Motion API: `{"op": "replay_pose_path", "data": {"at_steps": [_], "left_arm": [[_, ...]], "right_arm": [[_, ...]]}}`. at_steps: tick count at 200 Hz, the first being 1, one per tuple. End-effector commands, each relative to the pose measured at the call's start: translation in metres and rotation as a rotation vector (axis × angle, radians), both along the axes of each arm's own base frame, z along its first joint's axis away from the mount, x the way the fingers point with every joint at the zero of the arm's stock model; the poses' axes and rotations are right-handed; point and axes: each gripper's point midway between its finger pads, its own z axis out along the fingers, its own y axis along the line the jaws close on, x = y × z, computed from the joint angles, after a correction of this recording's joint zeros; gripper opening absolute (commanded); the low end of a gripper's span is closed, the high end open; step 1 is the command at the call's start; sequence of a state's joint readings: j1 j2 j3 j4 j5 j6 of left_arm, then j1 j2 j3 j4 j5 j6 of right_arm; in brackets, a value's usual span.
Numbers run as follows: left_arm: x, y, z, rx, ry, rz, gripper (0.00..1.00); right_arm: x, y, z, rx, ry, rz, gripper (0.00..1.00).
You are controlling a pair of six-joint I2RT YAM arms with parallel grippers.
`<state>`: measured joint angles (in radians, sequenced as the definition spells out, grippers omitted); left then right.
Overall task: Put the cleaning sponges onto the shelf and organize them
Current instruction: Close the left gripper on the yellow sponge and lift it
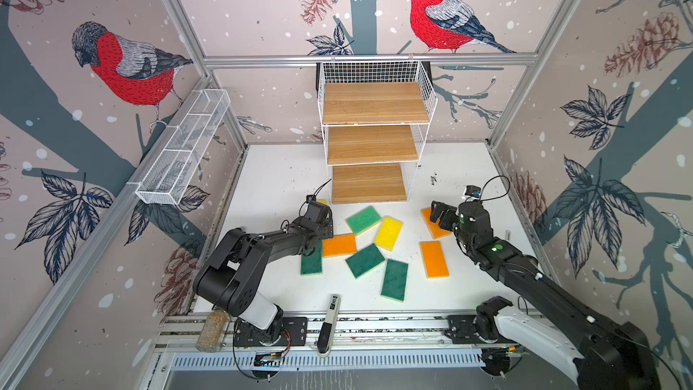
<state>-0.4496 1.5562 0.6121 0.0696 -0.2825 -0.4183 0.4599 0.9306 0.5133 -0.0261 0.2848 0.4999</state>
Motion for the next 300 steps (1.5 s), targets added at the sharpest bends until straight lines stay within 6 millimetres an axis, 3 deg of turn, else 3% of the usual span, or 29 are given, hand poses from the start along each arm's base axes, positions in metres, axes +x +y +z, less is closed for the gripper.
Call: {"op": "replay_pose_path", "data": {"at_steps": [1, 83, 134, 211, 273, 300], "left_arm": [[0.001, -0.012, -0.001, -0.033, 0.013, -0.06, 0.87], [-0.003, -0.011, -0.002, -0.068, 0.043, -0.045, 0.71], [-0.002, -0.008, 0.017, -0.074, 0.024, -0.025, 0.65], [-0.018, 0.011, 0.091, -0.078, -0.036, 0.049, 0.65], [-0.03, 0.005, 0.183, -0.208, -0.231, -0.016, 0.64], [-0.037, 0.008, 0.212, -0.191, -0.242, -0.037, 0.64]], "right_arm": [[0.002, -0.002, 0.003, 0.005, -0.012, -0.019, 1.0], [-0.001, -0.005, 0.003, -0.012, -0.009, -0.025, 1.0], [-0.002, -0.006, 0.004, -0.018, -0.007, -0.021, 1.0], [-0.008, -0.007, 0.005, -0.03, -0.015, -0.004, 1.0], [-0.009, -0.005, 0.003, -0.032, 0.0, 0.007, 1.0], [-0.008, -0.004, 0.006, -0.026, -0.003, 0.01, 1.0]]}}
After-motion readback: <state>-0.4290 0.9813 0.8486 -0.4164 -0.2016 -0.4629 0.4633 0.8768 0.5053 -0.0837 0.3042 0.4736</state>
